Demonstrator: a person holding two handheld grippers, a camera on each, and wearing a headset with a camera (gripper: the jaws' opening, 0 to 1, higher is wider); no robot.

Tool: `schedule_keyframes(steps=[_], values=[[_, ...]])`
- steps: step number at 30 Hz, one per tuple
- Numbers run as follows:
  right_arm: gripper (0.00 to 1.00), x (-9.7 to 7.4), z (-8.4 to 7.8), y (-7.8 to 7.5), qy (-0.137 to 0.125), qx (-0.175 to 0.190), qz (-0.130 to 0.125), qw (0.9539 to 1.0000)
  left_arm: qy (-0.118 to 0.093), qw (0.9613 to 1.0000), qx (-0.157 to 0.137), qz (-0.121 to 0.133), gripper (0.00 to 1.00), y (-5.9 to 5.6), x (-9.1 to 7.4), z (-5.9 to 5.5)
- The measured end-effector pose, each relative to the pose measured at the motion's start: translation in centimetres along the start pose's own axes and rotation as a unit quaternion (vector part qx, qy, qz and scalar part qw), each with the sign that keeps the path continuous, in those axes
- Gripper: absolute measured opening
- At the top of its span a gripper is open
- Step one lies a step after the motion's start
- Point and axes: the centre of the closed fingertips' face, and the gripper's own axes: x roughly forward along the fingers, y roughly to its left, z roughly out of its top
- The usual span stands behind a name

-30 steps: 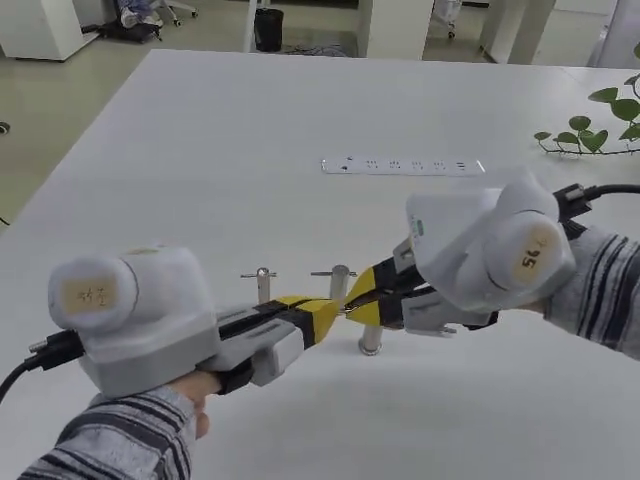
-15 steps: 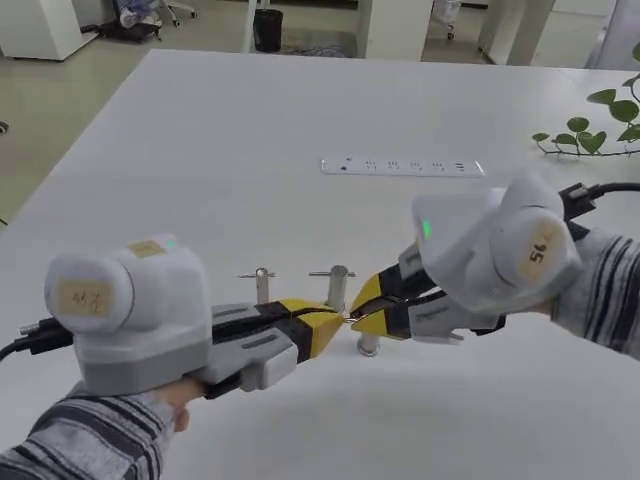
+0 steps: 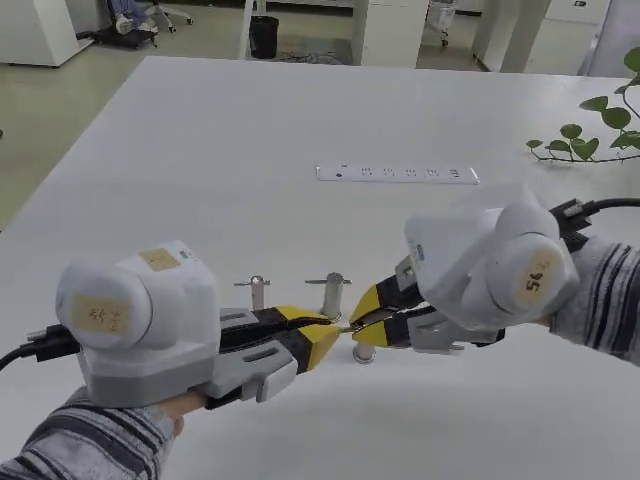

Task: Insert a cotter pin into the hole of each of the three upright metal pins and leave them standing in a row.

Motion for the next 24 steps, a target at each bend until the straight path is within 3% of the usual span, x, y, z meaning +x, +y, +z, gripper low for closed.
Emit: schedule_keyframes(steps=[7, 15, 24], values=[[0.0, -0.3, -1.4, -0.3, 0.017, 0.008, -0.012, 0.9997, 0.004, 0.9997, 0.021, 0.014, 0.16, 0.4, 0.7, -0.2], [0.0, -0.8, -3.0, -0.7, 0.029, 0.02, -0.027, 0.999, 0.017, 0.9964, 0.07, 0.044, 0.21, 0.9, 1.8, -1.1], [0.0, -1.4, -4.7, -1.0, 0.036, 0.03, -0.038, 0.9982, 0.039, 0.9943, 0.08, 0.06, 0.23, 0.8, 4.0, -2.4]])
